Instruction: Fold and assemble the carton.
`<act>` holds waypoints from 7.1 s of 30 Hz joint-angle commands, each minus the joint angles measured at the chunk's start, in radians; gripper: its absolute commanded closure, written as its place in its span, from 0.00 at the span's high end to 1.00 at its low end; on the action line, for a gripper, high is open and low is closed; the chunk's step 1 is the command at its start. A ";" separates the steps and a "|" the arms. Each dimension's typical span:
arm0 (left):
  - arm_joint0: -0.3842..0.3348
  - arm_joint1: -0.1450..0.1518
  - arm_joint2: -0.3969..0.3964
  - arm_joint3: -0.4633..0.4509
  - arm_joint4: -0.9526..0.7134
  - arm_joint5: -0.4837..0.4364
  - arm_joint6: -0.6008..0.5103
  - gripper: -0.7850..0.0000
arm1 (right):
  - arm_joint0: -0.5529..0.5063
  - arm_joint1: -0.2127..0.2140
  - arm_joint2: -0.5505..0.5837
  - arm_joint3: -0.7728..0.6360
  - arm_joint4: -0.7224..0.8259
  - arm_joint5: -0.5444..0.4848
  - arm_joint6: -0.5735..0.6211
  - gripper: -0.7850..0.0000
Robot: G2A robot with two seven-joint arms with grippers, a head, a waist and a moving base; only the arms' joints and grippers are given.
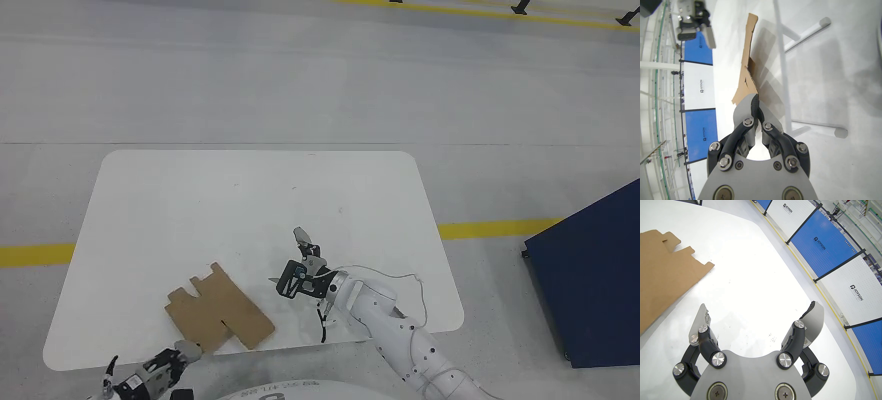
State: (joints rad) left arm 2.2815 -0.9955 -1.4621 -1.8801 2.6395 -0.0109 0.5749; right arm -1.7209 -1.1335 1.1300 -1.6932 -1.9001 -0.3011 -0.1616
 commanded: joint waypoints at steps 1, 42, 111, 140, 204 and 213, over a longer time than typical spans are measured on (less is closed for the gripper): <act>0.018 0.001 -0.033 -0.022 -0.053 0.036 -0.007 0.00 | 0.000 0.000 0.000 0.000 0.000 0.000 0.000 1.00; -0.288 0.080 -0.133 -0.055 -0.492 -0.727 0.297 0.00 | 0.366 0.027 -0.217 0.344 -0.058 -0.527 -0.738 0.42; -0.389 0.128 -0.180 0.284 -0.635 -0.788 0.422 1.00 | 0.302 0.155 0.111 0.229 0.900 -0.693 -0.632 0.00; -0.389 0.128 -0.180 0.284 -0.635 -0.788 0.422 1.00 | 0.548 0.213 -0.094 0.267 3.346 -0.011 1.155 0.00; -0.389 0.128 -0.180 0.284 -0.635 -0.788 0.422 1.00 | 0.479 0.086 0.058 0.302 2.528 -0.524 0.827 0.00; -0.389 0.128 -0.180 0.284 -0.635 -0.788 0.422 1.00 | 0.479 0.086 0.058 0.302 2.528 -0.524 0.827 0.00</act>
State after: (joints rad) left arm 1.8925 -0.8674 -1.6422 -1.5962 2.0046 -0.7988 0.9965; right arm -1.2415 -1.0479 1.1875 -1.3914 0.6283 -0.8255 0.6659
